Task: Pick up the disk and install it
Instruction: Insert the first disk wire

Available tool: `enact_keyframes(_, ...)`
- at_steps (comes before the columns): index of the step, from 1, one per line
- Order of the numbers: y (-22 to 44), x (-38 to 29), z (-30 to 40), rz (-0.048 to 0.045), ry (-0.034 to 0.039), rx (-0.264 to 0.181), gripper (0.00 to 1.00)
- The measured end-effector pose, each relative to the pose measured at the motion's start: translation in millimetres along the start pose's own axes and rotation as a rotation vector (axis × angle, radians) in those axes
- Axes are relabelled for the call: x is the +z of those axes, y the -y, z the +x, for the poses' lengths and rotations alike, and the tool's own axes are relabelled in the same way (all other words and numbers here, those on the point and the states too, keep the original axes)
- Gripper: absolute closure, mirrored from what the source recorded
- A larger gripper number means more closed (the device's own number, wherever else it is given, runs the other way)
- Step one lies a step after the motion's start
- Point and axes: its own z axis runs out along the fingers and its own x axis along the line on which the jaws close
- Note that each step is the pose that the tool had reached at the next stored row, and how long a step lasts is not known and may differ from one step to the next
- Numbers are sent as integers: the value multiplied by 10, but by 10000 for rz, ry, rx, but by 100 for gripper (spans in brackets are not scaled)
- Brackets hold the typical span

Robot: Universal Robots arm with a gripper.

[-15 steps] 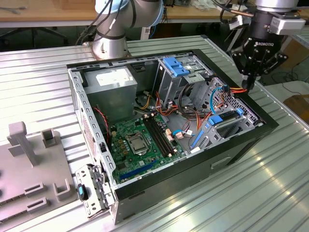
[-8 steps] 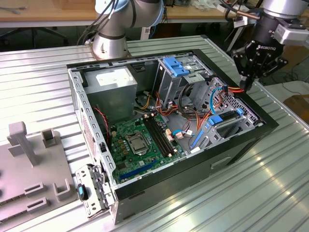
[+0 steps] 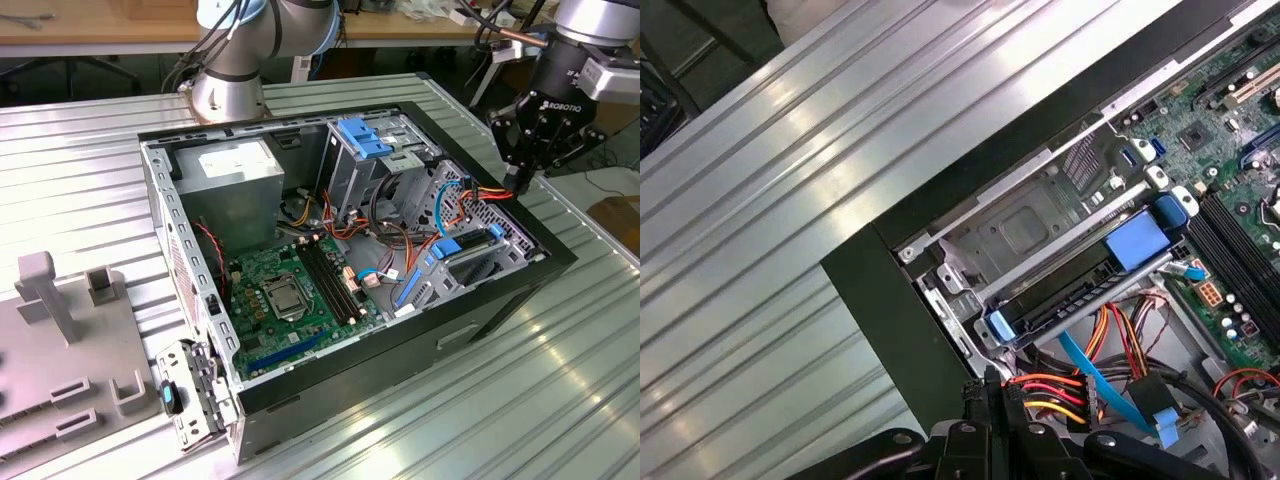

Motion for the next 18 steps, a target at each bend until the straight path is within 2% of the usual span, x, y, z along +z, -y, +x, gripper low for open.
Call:
enact_keyframes(4,0,2,1,-68,44,469,83)
enact_keyframes(7,1,8,0,-198,128,1350,83)
enact_keyframes(9,1,10,-1,-240,155,1638,83)
enact_keyframes(11,2,14,-1,-326,210,2230,83)
enact_keyframes(18,2,22,-2,-506,327,3462,83)
